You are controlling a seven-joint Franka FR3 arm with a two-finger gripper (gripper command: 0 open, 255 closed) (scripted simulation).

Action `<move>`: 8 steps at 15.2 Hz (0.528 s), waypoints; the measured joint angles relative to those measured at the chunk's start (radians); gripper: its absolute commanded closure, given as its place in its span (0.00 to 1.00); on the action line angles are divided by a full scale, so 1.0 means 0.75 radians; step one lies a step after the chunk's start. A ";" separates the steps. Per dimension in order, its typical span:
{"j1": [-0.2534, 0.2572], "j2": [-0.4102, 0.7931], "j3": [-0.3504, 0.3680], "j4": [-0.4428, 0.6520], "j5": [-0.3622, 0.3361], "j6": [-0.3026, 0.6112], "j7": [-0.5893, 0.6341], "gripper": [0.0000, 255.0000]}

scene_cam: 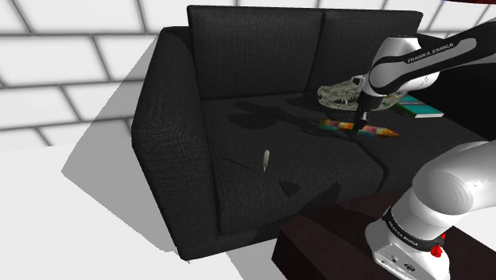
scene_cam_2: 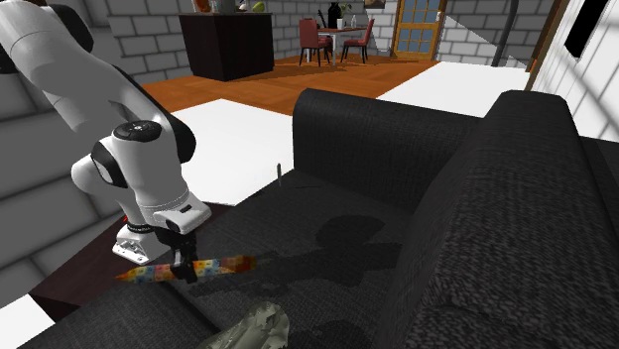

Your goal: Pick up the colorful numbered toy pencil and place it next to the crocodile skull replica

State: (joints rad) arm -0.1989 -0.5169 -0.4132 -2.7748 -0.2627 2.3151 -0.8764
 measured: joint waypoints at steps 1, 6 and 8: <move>0.000 0.000 0.000 0.000 0.000 0.000 0.000 0.00; 0.000 0.000 0.000 0.000 0.000 0.000 0.000 0.00; -0.002 -0.021 0.007 0.007 0.001 -0.027 0.002 0.00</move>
State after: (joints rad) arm -0.2002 -0.5326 -0.4079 -2.7693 -0.2622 2.2951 -0.8747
